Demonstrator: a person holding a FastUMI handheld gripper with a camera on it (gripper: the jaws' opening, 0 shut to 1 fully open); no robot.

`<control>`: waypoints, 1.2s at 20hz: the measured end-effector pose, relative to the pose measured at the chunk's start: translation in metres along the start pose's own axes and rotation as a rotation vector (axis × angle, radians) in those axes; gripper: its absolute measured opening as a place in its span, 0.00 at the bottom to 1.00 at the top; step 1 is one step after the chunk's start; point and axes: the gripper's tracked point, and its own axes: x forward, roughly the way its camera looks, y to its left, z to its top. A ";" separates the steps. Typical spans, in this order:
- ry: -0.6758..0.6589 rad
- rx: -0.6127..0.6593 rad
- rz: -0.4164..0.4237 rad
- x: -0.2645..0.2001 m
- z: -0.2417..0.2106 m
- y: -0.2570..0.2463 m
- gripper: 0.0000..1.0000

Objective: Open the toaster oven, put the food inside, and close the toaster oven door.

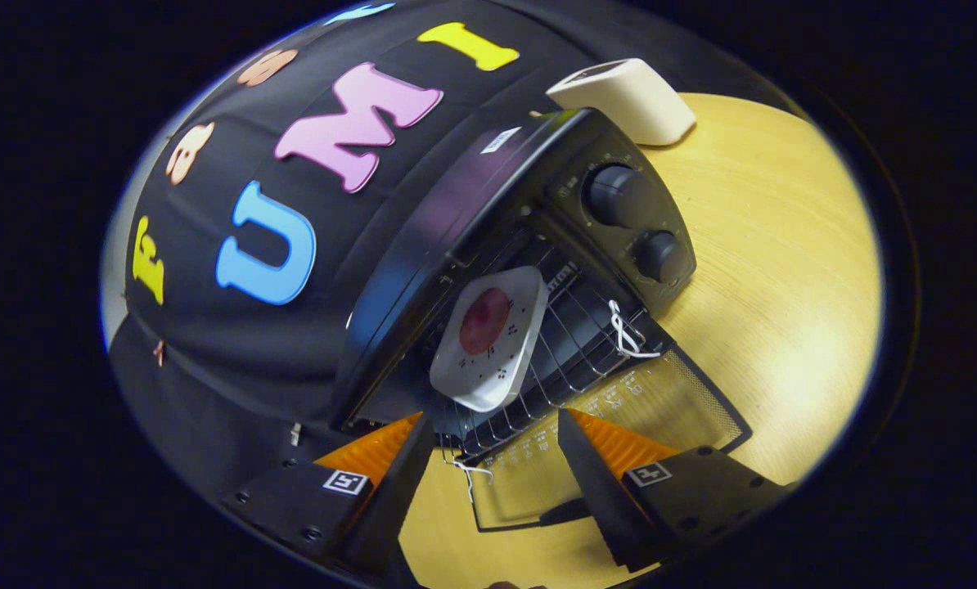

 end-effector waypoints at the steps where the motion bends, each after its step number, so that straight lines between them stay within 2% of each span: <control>1: 0.017 -0.036 0.011 -0.008 -0.006 0.005 0.98; 4: 0.038 -0.157 0.028 -0.028 -0.017 0.014 0.98; 7: 0.058 -0.342 0.027 -0.048 -0.033 0.015 0.98; 10: 0.050 -0.533 0.001 -0.065 -0.041 0.007 0.99; 13: 0.053 -0.669 -0.024 -0.079 -0.050 -0.001 0.99; 17: 0.095 -0.743 -0.112 -0.083 -0.064 -0.033 0.99; 24: 0.174 -0.690 -0.266 -0.071 -0.082 -0.088 0.99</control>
